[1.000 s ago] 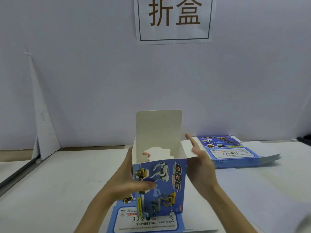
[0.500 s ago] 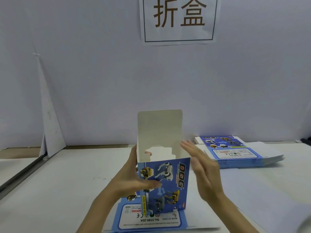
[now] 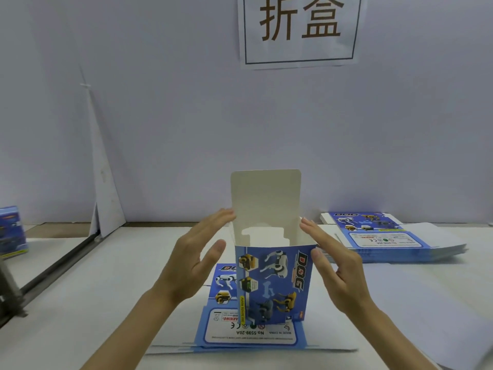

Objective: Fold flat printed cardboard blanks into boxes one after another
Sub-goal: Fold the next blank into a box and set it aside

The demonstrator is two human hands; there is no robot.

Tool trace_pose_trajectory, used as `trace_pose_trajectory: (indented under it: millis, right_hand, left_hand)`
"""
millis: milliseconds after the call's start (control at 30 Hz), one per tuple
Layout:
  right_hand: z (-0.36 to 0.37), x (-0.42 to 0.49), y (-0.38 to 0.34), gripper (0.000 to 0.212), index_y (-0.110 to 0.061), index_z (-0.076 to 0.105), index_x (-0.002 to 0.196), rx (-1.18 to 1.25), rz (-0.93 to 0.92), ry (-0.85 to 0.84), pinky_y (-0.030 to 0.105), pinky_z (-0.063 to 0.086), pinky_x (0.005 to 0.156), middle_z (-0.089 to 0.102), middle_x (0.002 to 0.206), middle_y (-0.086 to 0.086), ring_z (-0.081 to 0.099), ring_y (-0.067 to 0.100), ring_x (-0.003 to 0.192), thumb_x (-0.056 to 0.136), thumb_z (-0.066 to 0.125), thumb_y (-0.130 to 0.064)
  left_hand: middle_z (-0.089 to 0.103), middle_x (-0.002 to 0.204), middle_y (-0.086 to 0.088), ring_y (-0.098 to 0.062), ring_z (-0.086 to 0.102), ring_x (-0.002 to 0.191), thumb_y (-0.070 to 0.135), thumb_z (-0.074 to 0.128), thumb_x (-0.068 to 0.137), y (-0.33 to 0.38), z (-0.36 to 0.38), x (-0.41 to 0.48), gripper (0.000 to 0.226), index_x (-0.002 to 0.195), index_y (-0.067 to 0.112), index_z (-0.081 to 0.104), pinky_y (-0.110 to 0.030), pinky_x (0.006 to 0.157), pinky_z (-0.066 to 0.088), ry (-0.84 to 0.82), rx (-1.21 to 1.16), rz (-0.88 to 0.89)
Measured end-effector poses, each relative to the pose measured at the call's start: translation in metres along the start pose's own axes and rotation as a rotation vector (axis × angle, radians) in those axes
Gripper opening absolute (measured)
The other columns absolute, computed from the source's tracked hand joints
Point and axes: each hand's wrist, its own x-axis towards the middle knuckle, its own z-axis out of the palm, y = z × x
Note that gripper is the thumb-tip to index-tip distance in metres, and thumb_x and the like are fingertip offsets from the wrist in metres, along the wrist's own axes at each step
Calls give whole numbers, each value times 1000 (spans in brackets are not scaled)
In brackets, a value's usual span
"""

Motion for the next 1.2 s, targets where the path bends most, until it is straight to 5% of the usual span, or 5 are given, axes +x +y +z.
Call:
trace_pose_trajectory:
  millis: [267,600,767,967,1200]
  right_hand:
    - [6,-2,5,47,-33,49,131,72,-2,32,24,58,79,50,135,-31,47,6,130,87,44,-50]
    - [-7,-1,-14,42,-46,46,126,-69,15,-121,19,55,84,41,136,-35,34,-11,132,87,51,-32]
    - [-2,-6,-44,22,-13,72,99,-510,-237,3,37,52,88,67,118,6,60,22,111,81,70,-25]
    - [17,-3,-81,16,-12,74,75,-714,-291,-60,29,55,68,74,94,8,68,28,85,71,82,-25]
    - [-10,53,-103,49,-12,60,124,-647,-260,249,24,36,77,59,105,11,53,25,91,85,60,-41]
  left_hand:
    - [42,147,17,-2,37,136,21,41,92,8,45,-48,51,142,24,36,-22,108,37,135,-353,-243]
    - [37,141,27,-5,44,126,42,68,81,17,75,-48,74,135,55,19,-9,83,48,121,-518,-556]
    - [36,147,7,-2,47,119,45,71,68,28,86,-49,82,133,52,21,-4,68,48,237,-498,-647]
    - [21,148,9,3,26,135,63,82,40,49,99,-41,132,143,42,2,-28,107,39,186,-324,-548]
    - [22,122,42,10,34,124,61,84,38,29,68,-38,126,120,79,-11,-30,98,48,61,-357,-487]
